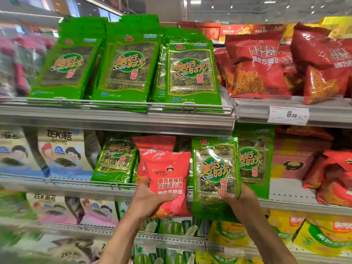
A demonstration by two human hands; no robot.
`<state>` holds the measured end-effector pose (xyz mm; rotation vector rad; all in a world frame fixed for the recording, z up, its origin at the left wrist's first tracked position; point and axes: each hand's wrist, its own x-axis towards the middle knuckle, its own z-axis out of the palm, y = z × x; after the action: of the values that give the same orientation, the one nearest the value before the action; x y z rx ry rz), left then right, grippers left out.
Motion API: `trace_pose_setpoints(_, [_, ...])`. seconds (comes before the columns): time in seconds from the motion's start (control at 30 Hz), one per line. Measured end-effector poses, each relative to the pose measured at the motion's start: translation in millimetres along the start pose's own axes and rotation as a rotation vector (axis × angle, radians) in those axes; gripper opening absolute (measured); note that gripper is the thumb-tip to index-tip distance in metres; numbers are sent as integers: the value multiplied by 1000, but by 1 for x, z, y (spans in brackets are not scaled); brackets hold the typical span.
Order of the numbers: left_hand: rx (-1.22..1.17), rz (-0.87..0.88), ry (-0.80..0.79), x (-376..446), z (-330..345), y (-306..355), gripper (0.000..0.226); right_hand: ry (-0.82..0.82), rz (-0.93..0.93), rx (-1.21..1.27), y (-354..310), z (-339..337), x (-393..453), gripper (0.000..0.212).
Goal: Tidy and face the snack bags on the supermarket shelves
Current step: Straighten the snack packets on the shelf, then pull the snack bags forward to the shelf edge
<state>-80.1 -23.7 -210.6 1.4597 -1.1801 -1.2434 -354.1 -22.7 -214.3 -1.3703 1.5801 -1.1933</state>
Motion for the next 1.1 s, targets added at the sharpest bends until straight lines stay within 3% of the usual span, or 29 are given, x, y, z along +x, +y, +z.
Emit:
trace_pose_setpoints(0.07, [-15,-4,19,-6,-17,-7,59,-44,9,53,-11,16,14,14])
trace_pose_setpoints(0.1, [-23,-13,32,-9,-25,-9,61,-63,31,65,-16,23,21,26])
trace_pose_setpoints(0.17, [-34,-25,52,-14,-39,-13,65,-73,69,69,-28,38,37,76])
trace_pose_setpoints(0.23, [-25,-22,79,-18,-50,-15,65,-71,90,79,-35,50,54,94])
trace_pose_setpoints(0.4, [-34,-23,102,-25,-67,-22,63,-51,121,132,-38,71,82,86])
trace_pose_setpoints(0.57, [-55,-24,106,-29,-74,-27,56,-74,116,53,-22,80,84,96])
trace_pose_setpoints(0.7, [-61,-14,95,-29,-69,-25,48,-84,125,-146,-10,79,84,99])
trace_pose_setpoints(0.87, [-56,3,34,-26,-55,-17,50,59,9,-498,-14,79,76,73])
trace_pose_setpoints(1.1, [-39,6,4,-25,-26,-11,54,42,-75,-730,-12,74,47,88])
